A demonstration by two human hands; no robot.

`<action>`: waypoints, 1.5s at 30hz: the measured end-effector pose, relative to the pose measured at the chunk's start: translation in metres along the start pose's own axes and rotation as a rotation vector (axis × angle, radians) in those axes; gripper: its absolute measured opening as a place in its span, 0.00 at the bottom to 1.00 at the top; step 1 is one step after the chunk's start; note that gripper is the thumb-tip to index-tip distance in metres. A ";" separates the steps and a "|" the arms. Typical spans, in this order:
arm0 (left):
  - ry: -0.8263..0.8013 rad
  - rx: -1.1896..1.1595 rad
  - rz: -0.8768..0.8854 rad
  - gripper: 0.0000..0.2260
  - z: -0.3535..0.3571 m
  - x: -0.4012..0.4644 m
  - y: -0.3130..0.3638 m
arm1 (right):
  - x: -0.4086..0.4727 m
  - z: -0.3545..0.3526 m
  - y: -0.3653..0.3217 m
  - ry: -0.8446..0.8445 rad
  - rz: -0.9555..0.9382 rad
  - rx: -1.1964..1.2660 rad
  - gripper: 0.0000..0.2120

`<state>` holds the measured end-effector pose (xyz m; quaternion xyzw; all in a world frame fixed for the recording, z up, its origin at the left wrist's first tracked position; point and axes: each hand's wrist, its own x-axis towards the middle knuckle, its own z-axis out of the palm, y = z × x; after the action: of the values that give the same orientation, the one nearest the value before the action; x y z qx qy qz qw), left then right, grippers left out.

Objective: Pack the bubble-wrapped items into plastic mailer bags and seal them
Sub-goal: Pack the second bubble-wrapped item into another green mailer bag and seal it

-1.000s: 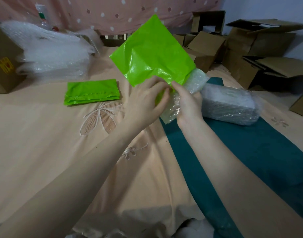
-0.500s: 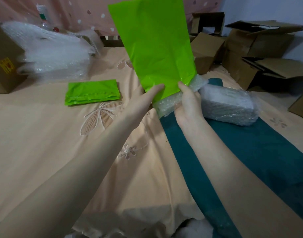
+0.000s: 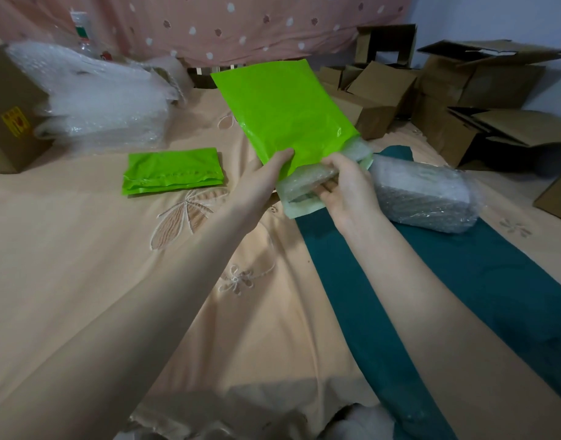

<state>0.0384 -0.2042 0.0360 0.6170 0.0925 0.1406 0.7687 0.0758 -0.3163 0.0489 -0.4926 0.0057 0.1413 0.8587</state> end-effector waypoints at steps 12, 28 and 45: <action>0.168 0.074 -0.032 0.10 -0.016 0.008 -0.005 | -0.006 0.000 -0.006 -0.102 -0.064 -0.436 0.08; 0.113 0.155 -0.142 0.04 -0.026 0.001 0.005 | 0.014 -0.027 -0.008 -0.201 -0.138 -0.467 0.32; -0.071 1.295 0.464 0.35 -0.005 -0.006 -0.006 | 0.019 -0.022 0.020 0.028 -0.289 -0.535 0.14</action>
<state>0.0313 -0.2025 0.0288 0.9601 -0.0018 0.1977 0.1979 0.0918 -0.3215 0.0178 -0.6989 -0.0901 0.0075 0.7095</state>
